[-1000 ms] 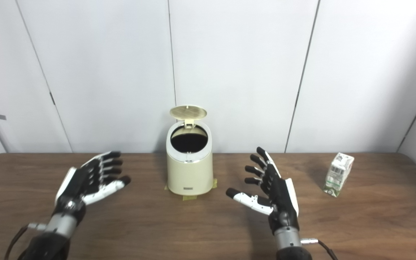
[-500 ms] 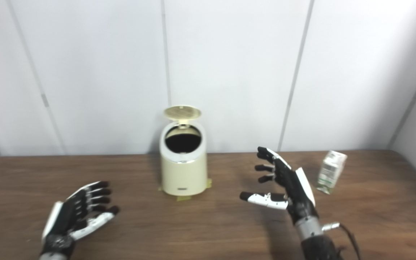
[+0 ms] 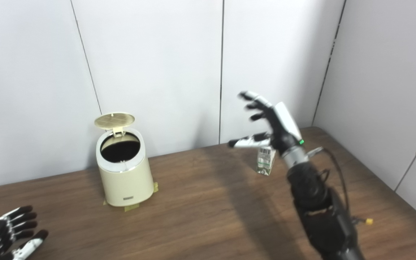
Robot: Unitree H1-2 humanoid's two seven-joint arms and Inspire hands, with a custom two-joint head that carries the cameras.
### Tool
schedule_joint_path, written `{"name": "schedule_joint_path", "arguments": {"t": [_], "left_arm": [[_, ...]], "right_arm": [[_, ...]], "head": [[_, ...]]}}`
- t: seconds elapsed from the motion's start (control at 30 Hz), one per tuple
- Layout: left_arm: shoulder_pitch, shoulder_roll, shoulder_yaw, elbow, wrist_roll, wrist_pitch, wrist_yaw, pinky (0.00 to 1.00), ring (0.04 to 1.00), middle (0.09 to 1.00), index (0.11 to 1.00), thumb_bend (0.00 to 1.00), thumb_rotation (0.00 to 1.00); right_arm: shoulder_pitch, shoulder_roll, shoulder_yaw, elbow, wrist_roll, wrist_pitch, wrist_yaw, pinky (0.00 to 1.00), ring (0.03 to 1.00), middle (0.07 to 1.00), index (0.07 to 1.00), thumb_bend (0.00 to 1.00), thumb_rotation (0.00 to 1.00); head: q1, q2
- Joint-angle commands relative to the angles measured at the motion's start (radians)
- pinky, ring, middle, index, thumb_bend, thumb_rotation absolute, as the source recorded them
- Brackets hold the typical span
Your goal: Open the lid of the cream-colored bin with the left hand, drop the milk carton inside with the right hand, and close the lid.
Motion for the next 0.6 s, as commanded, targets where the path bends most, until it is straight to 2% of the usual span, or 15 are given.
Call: {"name": "schedule_joint_path", "arguments": {"t": [0.0, 0.1, 0.2, 0.27, 0.43, 0.57], "left_arm": [[-0.042, 0.018, 0.008, 0.002, -0.035, -0.046, -0.004, 0.65, 0.695, 0.73, 0.745, 0.63, 0.07], [-0.048, 0.028, 0.007, 0.03, -0.048, -0.083, -0.012, 0.67, 0.691, 0.722, 0.74, 0.62, 0.04], [-0.048, 0.029, 0.005, 0.032, -0.046, -0.082, -0.009, 0.66, 0.685, 0.716, 0.734, 0.61, 0.03], [-0.051, 0.029, 0.003, 0.042, -0.046, -0.095, -0.008, 0.64, 0.677, 0.711, 0.727, 0.61, 0.01], [-0.042, 0.024, 0.002, 0.006, -0.042, -0.069, -0.005, 0.63, 0.673, 0.71, 0.729, 0.61, 0.03], [-0.038, 0.025, 0.002, -0.01, -0.042, -0.05, -0.006, 0.64, 0.679, 0.714, 0.734, 0.61, 0.04]], "right_arm": [[-0.049, -0.031, -0.019, 0.015, 0.0, -0.058, -0.028, 0.7, 0.832, 0.872, 0.881, 0.79, 0.14], [-0.074, -0.033, -0.037, 0.075, -0.001, -0.075, -0.066, 0.71, 0.825, 0.863, 0.892, 0.81, 0.13], [-0.092, -0.035, -0.05, 0.127, 0.007, -0.074, -0.089, 0.75, 0.831, 0.857, 0.915, 0.8, 0.11], [-0.099, -0.038, -0.059, 0.153, 0.028, -0.065, -0.083, 0.78, 0.845, 0.861, 0.914, 0.83, 0.13], [-0.107, -0.055, -0.073, 0.205, 0.109, -0.004, -0.013, 0.78, 0.875, 0.918, 0.937, 0.89, 0.2], [-0.101, -0.067, -0.061, 0.234, 0.133, 0.025, 0.023, 0.82, 0.916, 0.951, 0.954, 0.87, 0.21]], "head": [[-0.009, 0.001], [-0.016, 0.004], [-0.013, 0.006], [-0.005, 0.008], [0.014, 0.014], [0.02, 0.017]]}}
